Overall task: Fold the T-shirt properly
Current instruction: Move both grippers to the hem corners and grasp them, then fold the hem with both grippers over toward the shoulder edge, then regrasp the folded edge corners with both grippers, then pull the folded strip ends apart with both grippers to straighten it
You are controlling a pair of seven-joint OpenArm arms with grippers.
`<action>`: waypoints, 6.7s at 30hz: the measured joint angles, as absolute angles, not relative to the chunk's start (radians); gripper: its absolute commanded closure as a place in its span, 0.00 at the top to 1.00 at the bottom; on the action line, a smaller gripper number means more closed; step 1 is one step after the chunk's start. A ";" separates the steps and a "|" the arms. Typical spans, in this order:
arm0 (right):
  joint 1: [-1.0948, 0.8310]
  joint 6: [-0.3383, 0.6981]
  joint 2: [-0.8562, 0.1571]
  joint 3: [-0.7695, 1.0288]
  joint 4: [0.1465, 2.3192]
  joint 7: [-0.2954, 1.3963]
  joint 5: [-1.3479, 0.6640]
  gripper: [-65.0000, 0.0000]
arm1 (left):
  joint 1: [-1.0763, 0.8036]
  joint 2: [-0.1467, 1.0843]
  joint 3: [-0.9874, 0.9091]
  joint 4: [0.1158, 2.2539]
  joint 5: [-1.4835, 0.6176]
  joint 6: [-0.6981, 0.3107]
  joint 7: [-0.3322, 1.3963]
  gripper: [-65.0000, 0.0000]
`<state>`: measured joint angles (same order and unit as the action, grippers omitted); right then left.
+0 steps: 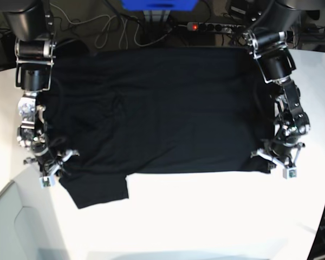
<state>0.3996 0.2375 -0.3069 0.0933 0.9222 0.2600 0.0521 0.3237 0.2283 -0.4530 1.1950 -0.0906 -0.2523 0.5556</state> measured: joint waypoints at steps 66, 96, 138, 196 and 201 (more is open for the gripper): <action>-0.109 0.239 -0.327 0.258 1.587 0.435 0.044 0.45 | 0.059 0.115 -0.697 1.477 -0.360 -0.252 0.834 0.47; -0.103 0.239 -0.326 0.257 1.587 0.435 0.044 0.46 | 0.020 0.111 -0.698 1.565 -0.360 -0.248 0.842 0.00; 0.099 0.258 -0.318 0.227 1.518 0.543 0.043 0.73 | -0.041 0.108 -0.707 1.632 -0.363 -0.248 0.844 0.00; -0.258 0.348 -0.272 0.307 2.026 0.675 0.041 0.00 | -0.125 0.102 -0.708 1.737 -0.379 -0.256 0.838 0.00; -0.319 0.348 -0.271 0.312 2.025 0.673 0.041 0.00 | -0.157 0.104 -0.707 1.737 -0.454 -0.260 0.834 0.00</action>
